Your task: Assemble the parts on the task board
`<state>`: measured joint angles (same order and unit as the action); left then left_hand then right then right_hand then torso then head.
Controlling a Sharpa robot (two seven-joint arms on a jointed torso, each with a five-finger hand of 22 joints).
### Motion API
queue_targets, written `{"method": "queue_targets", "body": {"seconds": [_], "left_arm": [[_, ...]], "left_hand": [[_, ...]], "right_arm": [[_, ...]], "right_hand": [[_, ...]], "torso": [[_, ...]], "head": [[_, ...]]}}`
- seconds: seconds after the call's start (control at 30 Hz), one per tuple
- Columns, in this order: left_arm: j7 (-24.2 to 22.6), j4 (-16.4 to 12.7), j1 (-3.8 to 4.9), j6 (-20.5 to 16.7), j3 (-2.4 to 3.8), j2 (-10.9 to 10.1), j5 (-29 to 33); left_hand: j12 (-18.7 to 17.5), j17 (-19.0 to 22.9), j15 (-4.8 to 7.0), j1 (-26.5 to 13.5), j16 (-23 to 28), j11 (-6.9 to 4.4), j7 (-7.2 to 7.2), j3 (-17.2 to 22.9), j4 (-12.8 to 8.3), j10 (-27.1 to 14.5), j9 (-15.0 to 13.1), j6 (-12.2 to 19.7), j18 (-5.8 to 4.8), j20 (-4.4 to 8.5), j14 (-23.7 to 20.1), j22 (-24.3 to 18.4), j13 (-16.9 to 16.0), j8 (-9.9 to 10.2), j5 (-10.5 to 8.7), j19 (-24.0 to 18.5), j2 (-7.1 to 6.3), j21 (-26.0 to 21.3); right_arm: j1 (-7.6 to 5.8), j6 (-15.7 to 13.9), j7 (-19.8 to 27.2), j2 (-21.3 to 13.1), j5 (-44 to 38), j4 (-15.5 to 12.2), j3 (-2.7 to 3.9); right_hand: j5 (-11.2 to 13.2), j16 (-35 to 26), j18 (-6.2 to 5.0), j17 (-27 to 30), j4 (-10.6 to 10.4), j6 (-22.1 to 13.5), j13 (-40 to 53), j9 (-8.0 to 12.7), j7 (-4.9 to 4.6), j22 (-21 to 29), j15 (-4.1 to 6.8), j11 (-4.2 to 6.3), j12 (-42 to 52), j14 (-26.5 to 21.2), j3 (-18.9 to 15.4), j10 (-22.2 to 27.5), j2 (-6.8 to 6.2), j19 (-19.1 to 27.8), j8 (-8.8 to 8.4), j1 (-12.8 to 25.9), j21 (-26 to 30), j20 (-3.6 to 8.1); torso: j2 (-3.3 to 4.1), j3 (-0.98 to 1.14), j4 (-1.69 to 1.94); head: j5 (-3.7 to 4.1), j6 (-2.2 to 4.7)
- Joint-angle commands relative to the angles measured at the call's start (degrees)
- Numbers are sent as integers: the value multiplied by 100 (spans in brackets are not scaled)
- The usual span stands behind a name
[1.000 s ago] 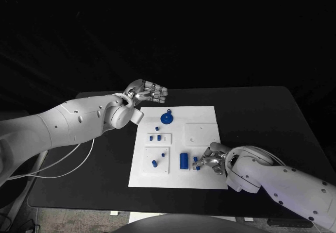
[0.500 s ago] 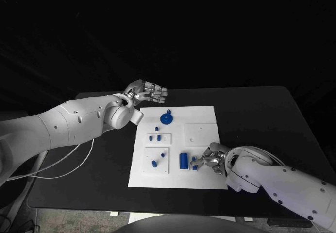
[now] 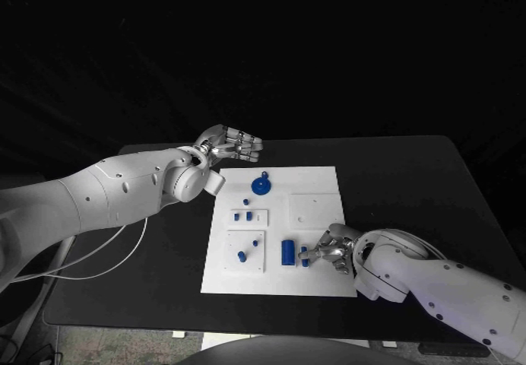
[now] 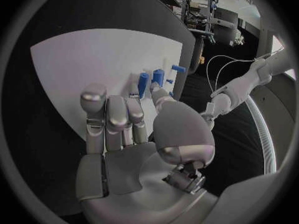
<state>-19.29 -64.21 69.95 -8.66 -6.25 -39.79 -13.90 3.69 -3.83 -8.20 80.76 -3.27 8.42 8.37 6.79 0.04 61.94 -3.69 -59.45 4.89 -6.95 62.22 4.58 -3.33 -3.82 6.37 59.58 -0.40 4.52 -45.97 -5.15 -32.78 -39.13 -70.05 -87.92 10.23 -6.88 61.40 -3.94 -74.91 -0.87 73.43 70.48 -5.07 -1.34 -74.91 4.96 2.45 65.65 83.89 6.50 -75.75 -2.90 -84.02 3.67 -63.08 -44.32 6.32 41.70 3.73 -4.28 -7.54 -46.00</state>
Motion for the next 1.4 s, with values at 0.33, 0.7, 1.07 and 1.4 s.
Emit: {"method": "queue_targets", "body": {"seconds": [0.33, 0.7, 1.07, 1.4], "left_arm": [[-16, -17, 6, 80, 2, -3, -17], [-7, -21, 6, 82, 1, -10, -17], [2, -24, 6, 85, 1, -13, -21], [0, -17, 6, 84, 1, -7, -27]], "left_hand": [[-10, -2, -9, -15, -24, -15, -14, -1, 36, -36, 2, 39, -18, -48, -37, -5, -1, 15, 13, 1, 23, -5], [-10, -2, -9, -15, -24, -15, -14, -1, 36, -36, 2, 39, -18, -48, -37, -5, -1, 15, 13, 1, 23, -5], [-10, -2, -9, -15, -24, -15, -14, -1, 36, -36, 2, 39, -18, -48, -37, -5, -1, 15, 13, 1, 23, -5], [-10, -2, -9, -15, -24, -15, -14, -1, 36, -36, 2, 39, -18, -48, -37, -5, -1, 15, 13, 1, 23, -5]], "right_arm": [[7, 391, 462, -145, 196, -47, -3], [15, 550, 526, -236, 271, -75, -3], [32, 602, 385, -245, 269, -66, -3], [47, 525, 221, -206, 230, -46, -3]], "right_hand": [[-3, -72, -13, -120, -314, -82, -58, -13, -80, -496, 12, -36, -78, 31, -98, 85, -360, -248, 0, -235, 92, 3], [-17, -94, -17, -118, -489, -100, -81, -37, -91, -495, 6, -45, -88, 25, -206, 108, -442, -246, 1, -308, 108, -3], [-18, -87, -2, -123, 55, -65, -84, -29, -39, -499, 31, -13, -78, 37, 234, 93, -104, -253, -5, -505, 89, 16], [-126, -79, 17, -128, 731, -33, -75, -14, -15, -499, 37, 9, -63, 54, 533, 77, 146, -263, -2, -182, 70, 27]], "torso": [[0, 3, -7], [2, 3, -5], [1, -2, 0], [3, -1, -1]], "head": [[1, 11], [12, 11], [30, 10], [29, 1]]}}
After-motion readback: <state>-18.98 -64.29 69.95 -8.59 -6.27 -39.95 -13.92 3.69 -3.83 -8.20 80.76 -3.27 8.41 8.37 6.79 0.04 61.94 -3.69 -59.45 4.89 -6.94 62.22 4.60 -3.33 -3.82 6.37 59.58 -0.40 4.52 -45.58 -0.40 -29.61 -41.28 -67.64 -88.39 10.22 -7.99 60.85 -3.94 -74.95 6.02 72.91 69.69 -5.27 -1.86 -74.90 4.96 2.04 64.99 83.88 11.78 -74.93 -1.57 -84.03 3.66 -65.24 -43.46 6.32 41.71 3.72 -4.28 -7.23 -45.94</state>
